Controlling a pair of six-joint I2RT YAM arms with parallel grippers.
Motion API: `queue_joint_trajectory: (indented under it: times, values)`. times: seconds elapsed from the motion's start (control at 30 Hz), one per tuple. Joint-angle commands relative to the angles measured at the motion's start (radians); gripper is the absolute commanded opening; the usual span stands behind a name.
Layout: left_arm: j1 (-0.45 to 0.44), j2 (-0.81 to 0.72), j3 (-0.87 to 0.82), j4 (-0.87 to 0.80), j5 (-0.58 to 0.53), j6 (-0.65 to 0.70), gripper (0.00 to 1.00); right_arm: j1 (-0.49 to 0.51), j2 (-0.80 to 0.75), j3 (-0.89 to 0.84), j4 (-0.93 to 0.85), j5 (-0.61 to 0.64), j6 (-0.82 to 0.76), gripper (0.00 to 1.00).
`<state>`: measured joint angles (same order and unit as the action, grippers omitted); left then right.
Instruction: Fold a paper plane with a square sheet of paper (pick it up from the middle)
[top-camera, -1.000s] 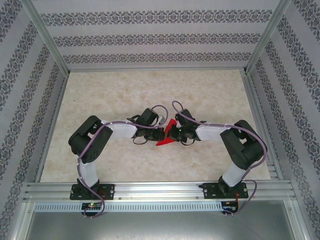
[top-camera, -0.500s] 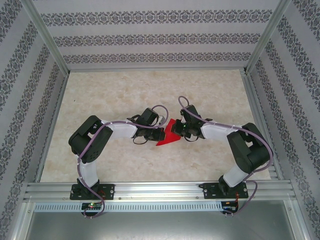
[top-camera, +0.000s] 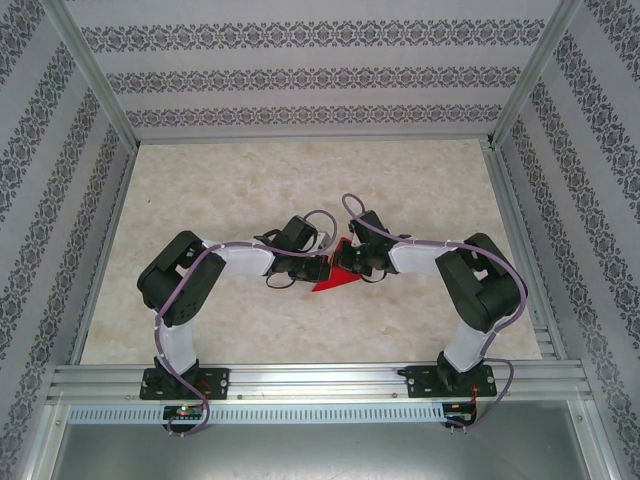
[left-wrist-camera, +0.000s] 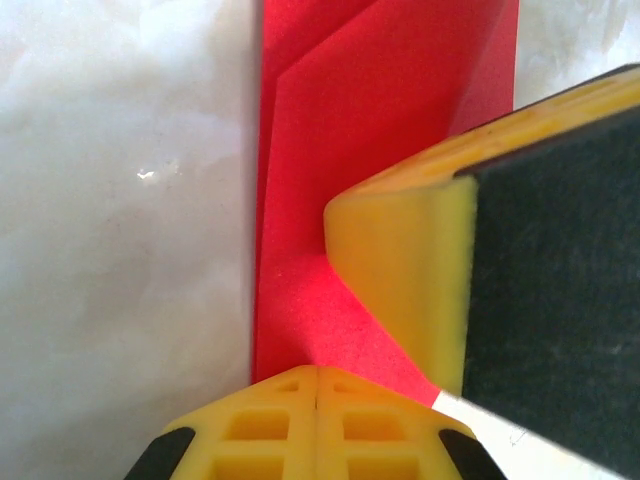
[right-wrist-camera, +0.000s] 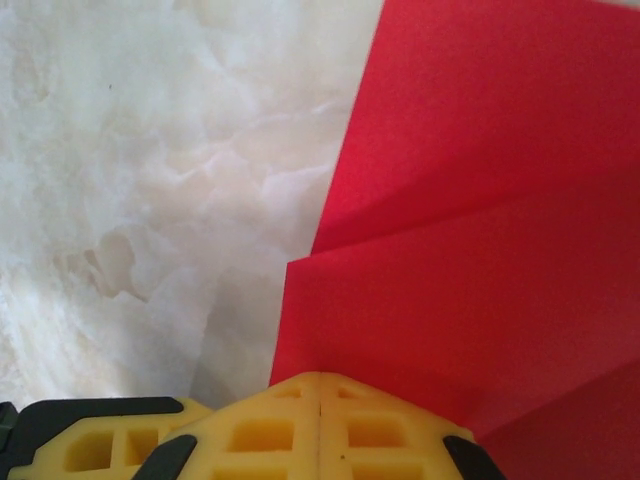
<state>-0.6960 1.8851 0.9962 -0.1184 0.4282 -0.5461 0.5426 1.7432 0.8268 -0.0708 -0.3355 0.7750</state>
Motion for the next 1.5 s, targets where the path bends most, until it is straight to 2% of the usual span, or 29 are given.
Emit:
queue_joint_trajectory:
  times: [0.0, 0.33, 0.73, 0.9, 1.03, 1.23, 1.33, 1.47]
  values:
    - [-0.007, 0.061, -0.030, -0.173, -0.073, 0.031, 0.00, -0.036, 0.005, -0.025, 0.010, 0.025, -0.015, 0.04]
    - [-0.007, 0.063, -0.041, -0.178, -0.075, 0.035, 0.00, -0.155, -0.013, -0.059, -0.012, 0.055, -0.065, 0.04]
    - [-0.008, 0.063, -0.038, -0.179, -0.072, 0.039, 0.00, -0.258, -0.005, 0.012, -0.068, 0.053, -0.172, 0.04]
    - [-0.010, 0.062, -0.036, -0.179, -0.072, 0.039, 0.00, -0.250, -0.080, 0.026, -0.069, 0.014, -0.189, 0.05]
    - [-0.010, 0.065, -0.032, -0.179, -0.076, 0.035, 0.00, -0.173, -0.133, -0.011, -0.017, -0.017, -0.152, 0.05]
    - [-0.010, 0.069, -0.029, -0.181, -0.081, 0.031, 0.00, -0.077, -0.061, -0.031, 0.055, -0.043, -0.085, 0.05]
    - [-0.010, 0.069, -0.031, -0.183, -0.083, 0.031, 0.00, -0.082, -0.022, -0.027, 0.058, -0.044, -0.086, 0.05]
    - [-0.010, 0.068, -0.034, -0.184, -0.082, 0.032, 0.00, -0.141, 0.018, -0.027, 0.046, -0.045, -0.090, 0.05]
